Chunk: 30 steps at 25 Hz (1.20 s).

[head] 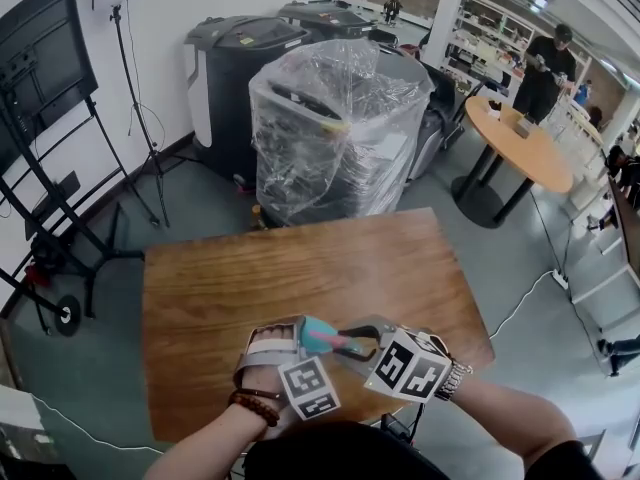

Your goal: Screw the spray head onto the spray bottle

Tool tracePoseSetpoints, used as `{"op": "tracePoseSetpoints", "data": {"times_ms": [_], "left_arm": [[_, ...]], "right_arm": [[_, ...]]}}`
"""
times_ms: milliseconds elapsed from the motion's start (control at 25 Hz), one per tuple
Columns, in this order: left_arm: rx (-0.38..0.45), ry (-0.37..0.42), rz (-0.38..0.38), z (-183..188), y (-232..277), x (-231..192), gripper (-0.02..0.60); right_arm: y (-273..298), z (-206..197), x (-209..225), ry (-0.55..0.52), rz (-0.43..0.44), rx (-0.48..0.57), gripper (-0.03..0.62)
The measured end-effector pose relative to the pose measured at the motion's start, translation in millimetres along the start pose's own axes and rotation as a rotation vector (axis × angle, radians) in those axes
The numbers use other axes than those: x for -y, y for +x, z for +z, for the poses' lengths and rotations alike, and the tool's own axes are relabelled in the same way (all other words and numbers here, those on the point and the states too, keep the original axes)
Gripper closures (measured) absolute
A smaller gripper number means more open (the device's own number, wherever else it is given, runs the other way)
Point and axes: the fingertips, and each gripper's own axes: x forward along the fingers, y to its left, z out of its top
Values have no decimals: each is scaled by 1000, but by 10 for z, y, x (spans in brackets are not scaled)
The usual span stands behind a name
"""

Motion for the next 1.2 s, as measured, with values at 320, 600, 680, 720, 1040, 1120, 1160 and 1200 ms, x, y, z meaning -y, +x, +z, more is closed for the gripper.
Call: {"op": "tracePoseSetpoints", "data": {"times_ms": [320, 600, 680, 720, 1040, 1120, 1160, 1200], "left_arm": [[34, -3, 11, 73, -45, -40, 198], [90, -13, 62, 160, -158, -150, 206], [97, -14, 85, 165, -180, -187, 207], [99, -14, 96, 164, -185, -206, 207], [43, 43, 181, 124, -160, -325, 209], [34, 54, 172, 117, -130, -301, 209], [36, 49, 159, 112, -112, -276, 210], [40, 39, 145, 106, -95, -250, 209]], "right_arm": [[-10, -61, 80, 7, 11, 24, 474], [-115, -80, 207, 203, 62, 147, 474], [-120, -94, 247, 305, 77, 179, 474], [-122, -96, 272, 379, 85, 198, 474], [-31, -266, 491, 1422, 254, 436, 473], [7, -326, 496, 1546, 286, 455, 473], [19, -330, 489, 1551, 286, 452, 473], [23, -320, 483, 1533, 281, 447, 473]]}}
